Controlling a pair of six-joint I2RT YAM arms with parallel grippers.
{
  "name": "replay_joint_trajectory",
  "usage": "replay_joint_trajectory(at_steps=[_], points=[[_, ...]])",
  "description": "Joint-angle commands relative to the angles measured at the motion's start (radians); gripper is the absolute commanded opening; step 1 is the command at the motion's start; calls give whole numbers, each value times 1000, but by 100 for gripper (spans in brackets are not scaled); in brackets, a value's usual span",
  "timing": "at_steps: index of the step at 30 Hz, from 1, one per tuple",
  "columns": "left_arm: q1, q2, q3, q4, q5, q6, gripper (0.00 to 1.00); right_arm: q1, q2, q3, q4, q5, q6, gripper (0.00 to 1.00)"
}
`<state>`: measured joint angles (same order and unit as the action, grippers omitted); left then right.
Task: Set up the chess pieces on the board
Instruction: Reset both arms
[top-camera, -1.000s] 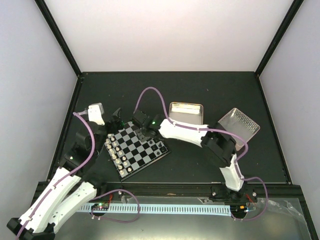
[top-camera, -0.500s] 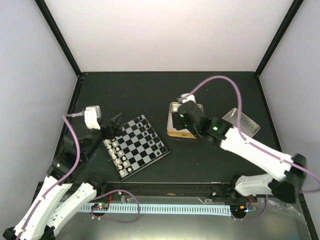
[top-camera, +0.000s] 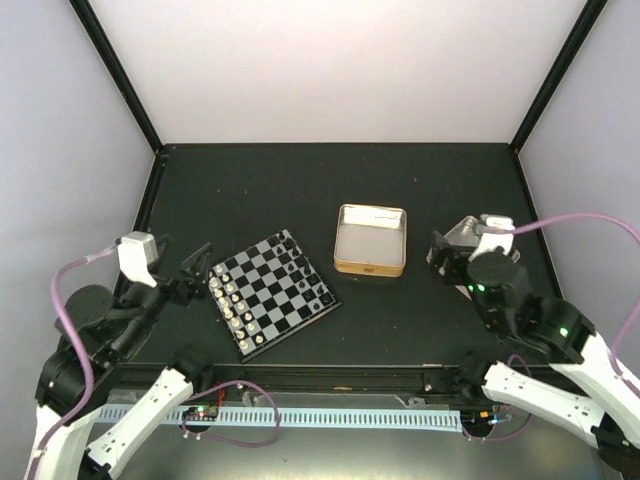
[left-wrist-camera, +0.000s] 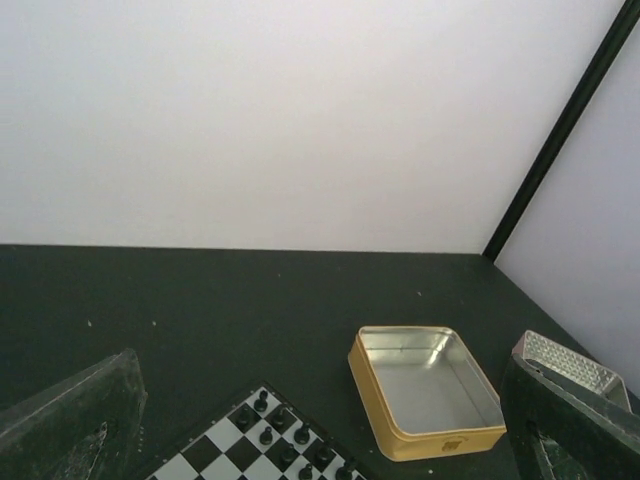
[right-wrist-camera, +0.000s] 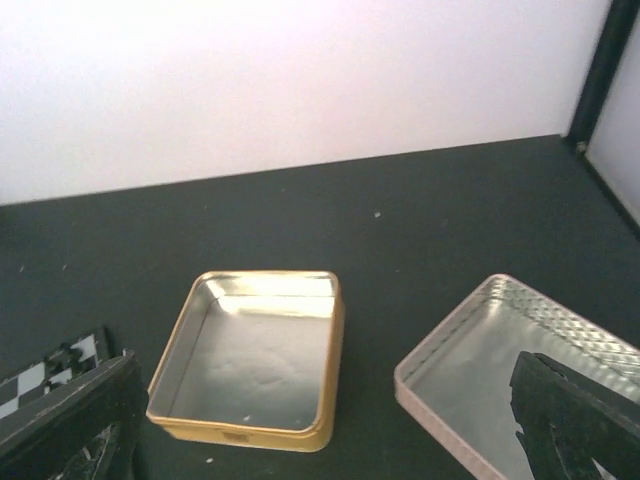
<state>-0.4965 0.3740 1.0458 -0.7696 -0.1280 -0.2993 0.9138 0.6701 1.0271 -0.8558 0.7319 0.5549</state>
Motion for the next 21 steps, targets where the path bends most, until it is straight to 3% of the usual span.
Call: replay_joint_trajectory(at_steps=[1, 11, 21], points=[[7, -39, 75, -123, -47, 45, 99, -4, -128, 25, -137, 157, 28, 100], [7, -151, 144, -167, -147, 46, 99, -3, -342, 33, -165, 208, 35, 100], [8, -186, 147, -162, -153, 33, 99, -3, -376, 6, -135, 194, 39, 100]])
